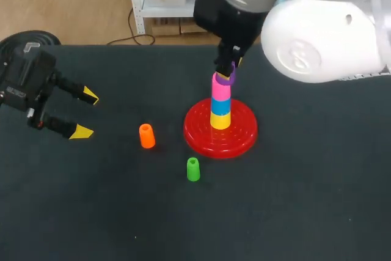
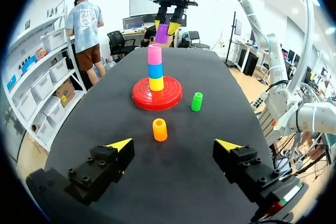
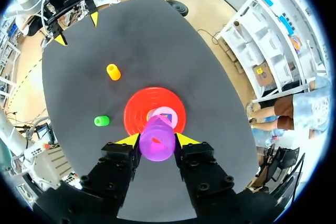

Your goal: Pick up and stack the cylinders on the red base in this order: pink,purple,orange,green

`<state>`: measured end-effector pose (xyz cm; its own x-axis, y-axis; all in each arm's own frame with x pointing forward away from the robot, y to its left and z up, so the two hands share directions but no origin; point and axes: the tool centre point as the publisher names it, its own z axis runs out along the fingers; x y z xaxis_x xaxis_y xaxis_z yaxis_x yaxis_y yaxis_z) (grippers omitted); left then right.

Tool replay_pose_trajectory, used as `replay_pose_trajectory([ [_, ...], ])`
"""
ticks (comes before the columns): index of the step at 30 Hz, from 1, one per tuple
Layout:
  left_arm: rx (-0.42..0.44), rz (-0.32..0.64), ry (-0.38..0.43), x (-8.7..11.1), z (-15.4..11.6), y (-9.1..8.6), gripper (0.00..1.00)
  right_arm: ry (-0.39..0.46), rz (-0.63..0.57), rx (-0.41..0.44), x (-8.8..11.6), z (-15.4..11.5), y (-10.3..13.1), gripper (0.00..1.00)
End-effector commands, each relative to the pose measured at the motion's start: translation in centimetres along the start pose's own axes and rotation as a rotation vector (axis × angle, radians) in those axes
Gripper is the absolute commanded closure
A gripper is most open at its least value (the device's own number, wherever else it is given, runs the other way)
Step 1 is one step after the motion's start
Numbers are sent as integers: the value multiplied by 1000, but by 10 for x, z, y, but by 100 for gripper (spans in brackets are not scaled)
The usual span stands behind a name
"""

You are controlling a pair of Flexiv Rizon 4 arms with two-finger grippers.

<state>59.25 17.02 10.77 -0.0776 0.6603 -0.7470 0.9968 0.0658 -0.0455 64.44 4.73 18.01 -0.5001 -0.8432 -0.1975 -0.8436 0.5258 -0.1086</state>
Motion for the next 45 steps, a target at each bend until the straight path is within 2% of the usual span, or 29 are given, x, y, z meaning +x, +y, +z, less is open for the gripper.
replay_pose_trajectory([
  [1,0,3,-2,1,0,0,0,8,-3,-9,-7,3,-4,100],
  [7,0,3,-2,1,0,0,0,14,-13,-10,-10,3,-7,100],
  [16,0,3,-2,1,0,0,0,83,-40,-8,-12,8,-10,100],
  [29,0,3,-2,1,0,0,0,96,-38,-21,-18,13,-20,100],
  [45,0,3,-2,1,0,0,0,110,-51,-86,-12,19,-22,100],
])
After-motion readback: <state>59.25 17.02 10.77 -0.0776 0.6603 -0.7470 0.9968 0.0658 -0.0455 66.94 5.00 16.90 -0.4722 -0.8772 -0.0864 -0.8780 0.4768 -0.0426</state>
